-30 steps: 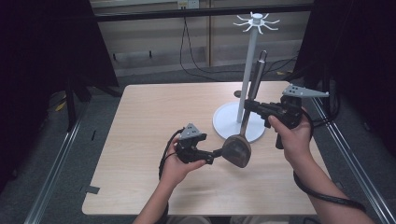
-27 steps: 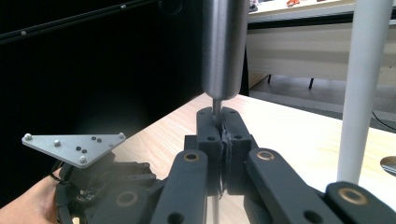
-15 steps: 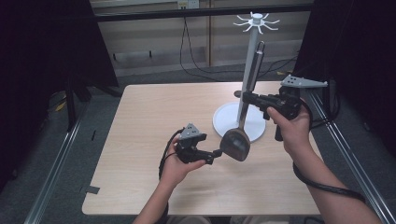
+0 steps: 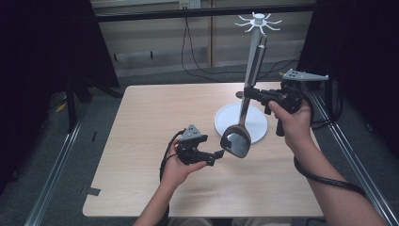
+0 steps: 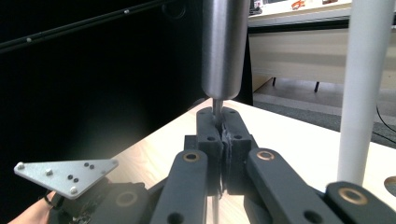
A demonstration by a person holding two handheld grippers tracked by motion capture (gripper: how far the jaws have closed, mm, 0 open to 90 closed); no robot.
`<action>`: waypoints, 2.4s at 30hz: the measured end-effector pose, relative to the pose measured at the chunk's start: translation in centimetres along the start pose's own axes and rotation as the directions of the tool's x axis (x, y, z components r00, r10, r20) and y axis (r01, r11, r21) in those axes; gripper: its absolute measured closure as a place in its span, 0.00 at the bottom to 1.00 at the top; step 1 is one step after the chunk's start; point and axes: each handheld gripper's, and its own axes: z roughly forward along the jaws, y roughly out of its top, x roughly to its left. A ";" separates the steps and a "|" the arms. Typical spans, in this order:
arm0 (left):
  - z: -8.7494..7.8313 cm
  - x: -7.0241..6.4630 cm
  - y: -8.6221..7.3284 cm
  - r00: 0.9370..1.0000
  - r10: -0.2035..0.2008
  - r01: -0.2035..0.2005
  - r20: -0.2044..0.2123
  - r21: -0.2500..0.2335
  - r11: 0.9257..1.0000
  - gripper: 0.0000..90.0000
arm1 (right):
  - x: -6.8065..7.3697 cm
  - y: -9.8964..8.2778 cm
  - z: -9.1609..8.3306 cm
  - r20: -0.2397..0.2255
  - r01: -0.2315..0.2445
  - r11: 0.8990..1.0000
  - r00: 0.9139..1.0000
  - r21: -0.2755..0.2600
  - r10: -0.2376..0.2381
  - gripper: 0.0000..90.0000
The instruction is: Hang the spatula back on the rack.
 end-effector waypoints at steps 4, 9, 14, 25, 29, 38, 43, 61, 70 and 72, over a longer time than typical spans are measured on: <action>0.0 0.1 -0.1 1.000 0.000 0.000 -0.004 0.007 1.000 0.13 | -0.2 0.2 0.2 0.002 0.004 1.000 1.000 0.005 -0.004 0.98; 0.0 0.1 -0.1 1.000 0.001 -0.001 -0.002 0.003 1.000 0.13 | -0.8 0.5 0.6 0.003 -0.002 1.000 1.000 0.016 0.001 0.98; 0.0 0.1 -0.1 1.000 0.003 -0.003 -0.002 0.005 1.000 0.13 | -1.4 0.7 0.9 0.005 -0.013 1.000 1.000 0.010 0.013 0.98; 0.0 0.1 0.0 1.000 0.004 -0.004 -0.002 0.001 1.000 0.13 | -2.3 0.6 1.2 0.003 -0.028 0.999 1.000 0.016 0.028 0.98; -0.1 0.0 0.0 1.000 0.007 -0.007 -0.007 0.003 1.000 0.13 | -2.4 0.5 1.3 0.010 -0.028 1.000 1.000 0.011 0.028 0.97; -0.2 0.0 0.1 1.000 0.010 -0.010 -0.005 -0.003 1.000 0.13 | -2.8 0.3 1.3 0.041 -0.027 1.000 0.999 -0.004 0.027 0.95; -0.3 0.0 0.1 1.000 0.013 -0.013 -0.004 -0.003 1.000 0.13 | -3.0 0.4 1.2 0.056 -0.024 1.000 0.998 -0.004 0.024 0.94; -0.1 -0.3 0.1 1.000 0.013 -0.013 0.000 0.000 1.000 0.13 | -2.8 0.7 1.0 0.145 0.040 0.999 0.989 0.004 -0.040 0.82; -0.2 -0.3 0.1 1.000 0.021 -0.021 0.001 0.003 1.000 0.13 | -2.8 0.5 0.8 0.173 0.048 0.999 0.984 0.004 -0.048 0.72; -0.2 -0.3 0.0 1.000 0.020 -0.020 0.000 0.005 1.000 0.13 | -2.8 0.5 0.8 0.179 0.054 0.999 0.982 0.009 -0.055 0.71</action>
